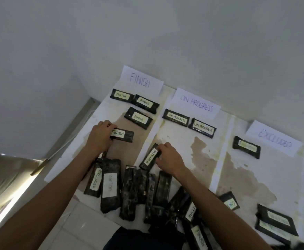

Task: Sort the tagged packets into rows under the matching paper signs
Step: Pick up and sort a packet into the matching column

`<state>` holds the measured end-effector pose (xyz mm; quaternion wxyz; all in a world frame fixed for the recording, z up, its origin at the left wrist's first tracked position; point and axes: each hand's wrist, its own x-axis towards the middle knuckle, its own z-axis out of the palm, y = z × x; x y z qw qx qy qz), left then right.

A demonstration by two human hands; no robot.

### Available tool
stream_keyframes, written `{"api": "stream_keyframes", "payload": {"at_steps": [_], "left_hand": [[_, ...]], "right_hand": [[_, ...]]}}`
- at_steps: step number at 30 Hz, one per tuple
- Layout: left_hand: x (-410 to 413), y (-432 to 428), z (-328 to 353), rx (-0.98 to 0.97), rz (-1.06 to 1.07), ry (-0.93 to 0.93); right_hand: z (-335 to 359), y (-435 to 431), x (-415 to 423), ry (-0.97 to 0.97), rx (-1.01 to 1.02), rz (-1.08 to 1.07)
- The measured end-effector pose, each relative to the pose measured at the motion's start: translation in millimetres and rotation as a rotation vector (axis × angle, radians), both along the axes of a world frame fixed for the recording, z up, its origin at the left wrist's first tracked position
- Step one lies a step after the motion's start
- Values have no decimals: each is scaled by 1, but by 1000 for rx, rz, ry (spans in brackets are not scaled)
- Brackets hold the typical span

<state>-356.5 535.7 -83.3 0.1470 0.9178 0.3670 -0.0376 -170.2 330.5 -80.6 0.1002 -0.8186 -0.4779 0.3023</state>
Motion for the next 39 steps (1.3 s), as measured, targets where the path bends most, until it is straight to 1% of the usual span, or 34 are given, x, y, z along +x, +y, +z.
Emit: {"api": "stream_keyframes", "payload": {"at_steps": [3, 6, 9, 12, 15, 17, 19, 22, 24, 27, 30, 33, 35, 39], "left_hand": [[3, 29, -12, 30, 27, 16], [12, 60, -25, 61, 73, 10], [24, 89, -33, 73, 103, -22], [32, 112, -39, 78, 110, -27], [35, 122, -46, 71, 83, -16], [38, 123, -48, 64, 61, 2], [40, 122, -50, 71, 39, 16], [41, 117, -48, 93, 24, -1], [38, 109, -46, 103, 51, -24], [35, 84, -37, 81, 87, -111], [38, 36, -26, -17, 64, -213], [38, -18, -24, -145, 26, -301], [39, -42, -27, -164, 10, -292], [49, -66, -31, -237, -12, -287]], "right_hand": [[-11, 17, -10, -38, -27, -85], [-25, 26, -17, -76, -64, -81], [-38, 28, -20, -103, -21, -61], [-46, 30, -20, -55, 41, -66], [-45, 32, -23, -16, 65, -205], [-43, 31, -27, -38, 40, -299], [-43, 31, -32, -40, -11, -334], [-44, 33, -42, -63, -72, -299], [-44, 34, -48, -67, -112, -296], [-41, 38, -54, -60, -119, -309], [-37, 41, -55, 8, -82, -336], [-31, 40, -47, 102, -2, -380], [-27, 38, -35, 61, 26, -349], [-24, 39, 10, -58, -4, -276]]}}
